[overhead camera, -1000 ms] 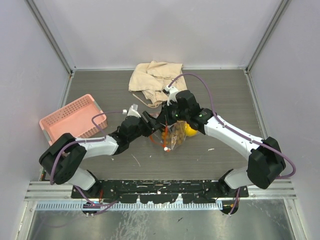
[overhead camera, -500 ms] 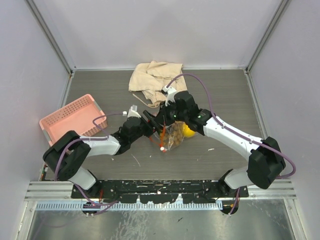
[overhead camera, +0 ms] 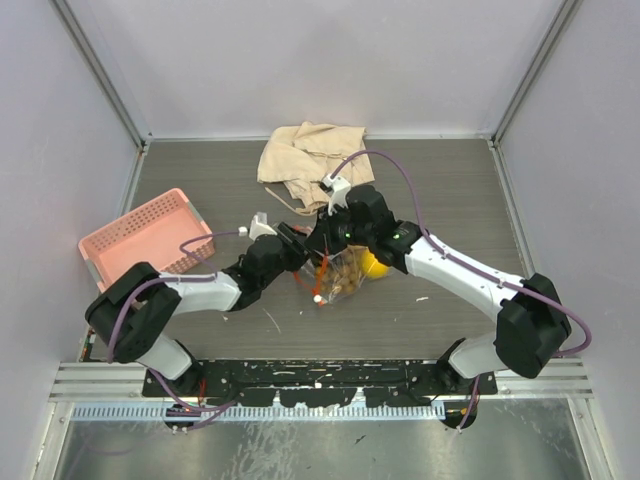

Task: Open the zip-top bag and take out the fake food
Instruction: Pick up the fake fruit from the zipper food storage bag.

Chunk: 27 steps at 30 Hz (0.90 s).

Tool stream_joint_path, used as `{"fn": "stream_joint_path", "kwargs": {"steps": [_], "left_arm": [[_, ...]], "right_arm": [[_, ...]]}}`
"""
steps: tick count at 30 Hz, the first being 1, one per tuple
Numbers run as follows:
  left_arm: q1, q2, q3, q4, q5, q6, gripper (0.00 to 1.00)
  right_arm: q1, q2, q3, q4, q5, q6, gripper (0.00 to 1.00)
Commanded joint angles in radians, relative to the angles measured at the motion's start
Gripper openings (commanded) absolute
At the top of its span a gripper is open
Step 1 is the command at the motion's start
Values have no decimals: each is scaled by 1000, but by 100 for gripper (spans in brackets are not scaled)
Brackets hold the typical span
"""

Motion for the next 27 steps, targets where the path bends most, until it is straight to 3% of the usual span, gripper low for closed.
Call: {"fn": "stream_joint_path", "kwargs": {"steps": [1,4,9,17,20,27], "left_arm": [[5,25,64,42,-17,4,58],[5,58,65,62,-11,-23,66],[6,114,80,120,-9,-50,62],[6,116,96,158,10,-15,15],[7,84,87,138,27,14,9],[7,-27,81,0,46,118,7]], "right_arm": [[21,-41,-5,72,-41,25,3],[23,-46,-10,76,-42,30,3],[26,-48,-12,77,-42,33,3],[24,-83,-28,27,48,-5,3],[17,-102,-36,1,95,-27,3],[-33,-145,-68,-22,115,-49,3]]}}
